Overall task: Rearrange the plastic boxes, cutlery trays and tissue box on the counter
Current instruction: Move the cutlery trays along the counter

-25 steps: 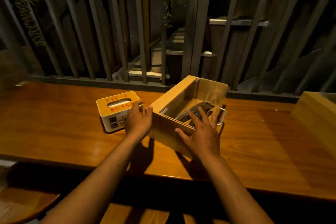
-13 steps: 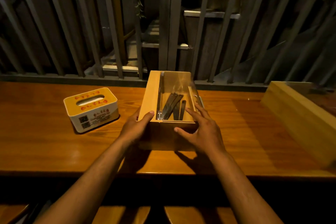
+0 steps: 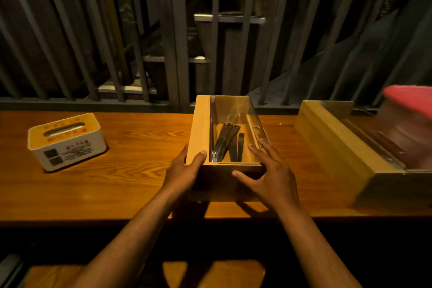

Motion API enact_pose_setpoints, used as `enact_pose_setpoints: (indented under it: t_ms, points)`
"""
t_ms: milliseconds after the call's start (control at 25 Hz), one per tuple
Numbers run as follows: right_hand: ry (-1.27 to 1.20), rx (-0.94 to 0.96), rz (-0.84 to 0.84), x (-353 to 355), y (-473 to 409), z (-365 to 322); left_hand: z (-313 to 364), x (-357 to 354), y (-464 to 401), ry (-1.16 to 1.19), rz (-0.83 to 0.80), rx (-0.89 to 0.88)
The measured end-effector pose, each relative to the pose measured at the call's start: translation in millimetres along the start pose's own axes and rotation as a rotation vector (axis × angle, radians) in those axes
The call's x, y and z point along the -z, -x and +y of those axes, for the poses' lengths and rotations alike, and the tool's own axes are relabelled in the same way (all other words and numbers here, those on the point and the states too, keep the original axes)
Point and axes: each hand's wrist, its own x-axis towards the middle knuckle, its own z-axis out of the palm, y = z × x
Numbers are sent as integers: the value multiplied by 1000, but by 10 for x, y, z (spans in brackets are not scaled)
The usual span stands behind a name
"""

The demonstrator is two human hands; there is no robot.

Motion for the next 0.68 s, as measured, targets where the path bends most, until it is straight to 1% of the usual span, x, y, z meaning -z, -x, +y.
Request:
enact_pose_setpoints:
  t_ms: [120,400,520,680]
  points:
    - [4,2,10,306,49,399,101,-463,130,4,-6,0]
    - [4,-6,-21,794,0,1076,251,-1260,316,2,6,3]
    - [16,-33,-43,937,-22,1291,296,-1517,358,-12,6,-16]
    - [83,4,-31,1016,-38,1433,340,-1698,372,-36,44,-29]
